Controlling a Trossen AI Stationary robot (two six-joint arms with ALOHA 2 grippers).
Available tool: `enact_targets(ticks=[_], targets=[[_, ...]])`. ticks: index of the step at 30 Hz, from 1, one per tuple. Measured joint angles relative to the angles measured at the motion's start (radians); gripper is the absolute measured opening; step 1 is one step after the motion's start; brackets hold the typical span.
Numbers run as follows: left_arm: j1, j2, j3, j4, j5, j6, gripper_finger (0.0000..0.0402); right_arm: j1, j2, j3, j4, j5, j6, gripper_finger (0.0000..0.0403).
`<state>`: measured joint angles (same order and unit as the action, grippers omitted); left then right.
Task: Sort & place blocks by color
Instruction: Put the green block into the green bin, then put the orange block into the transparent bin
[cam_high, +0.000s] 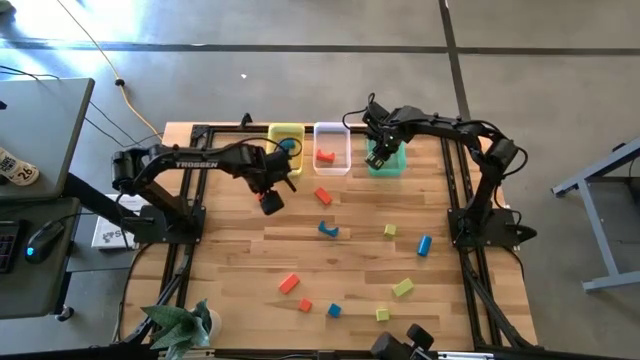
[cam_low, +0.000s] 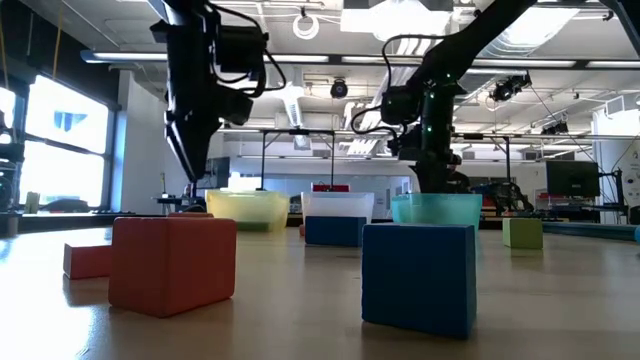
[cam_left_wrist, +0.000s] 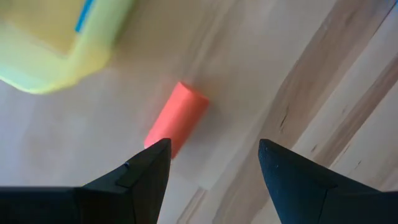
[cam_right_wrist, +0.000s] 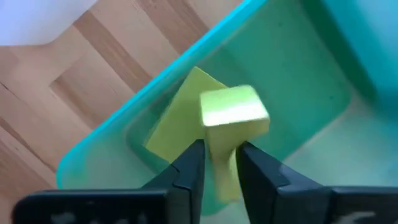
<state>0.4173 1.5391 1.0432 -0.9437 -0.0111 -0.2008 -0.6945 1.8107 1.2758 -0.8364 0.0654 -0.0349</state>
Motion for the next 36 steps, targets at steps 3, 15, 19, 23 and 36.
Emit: enact_targets(ticks=[3, 15, 19, 23, 36], targets=[[-0.015, 0.000, -0.030, 0.001, 0.006, 0.020, 0.0232, 0.000, 0.000, 0.000, 0.000, 0.000, -0.001, 0.0101], [-0.046, 0.000, -0.084, 0.025, -0.100, 0.183, 0.0232, 0.001, 0.000, 0.148, -0.059, -0.019, -0.025, 0.0109], [-0.046, 0.000, -0.084, 0.026, -0.113, 0.269, 0.0232, 0.001, 0.000, 0.204, -0.083, -0.020, -0.045, 0.0109], [-0.046, 0.003, -0.084, 0.037, -0.140, 0.333, 0.0232, 0.001, 0.000, 0.251, -0.103, -0.021, -0.052, 0.0110], [-0.045, 0.161, -0.083, 0.113, -0.136, 0.387, 0.0232, 0.001, 0.000, 0.294, -0.110, -0.021, -0.078, 0.0110]])
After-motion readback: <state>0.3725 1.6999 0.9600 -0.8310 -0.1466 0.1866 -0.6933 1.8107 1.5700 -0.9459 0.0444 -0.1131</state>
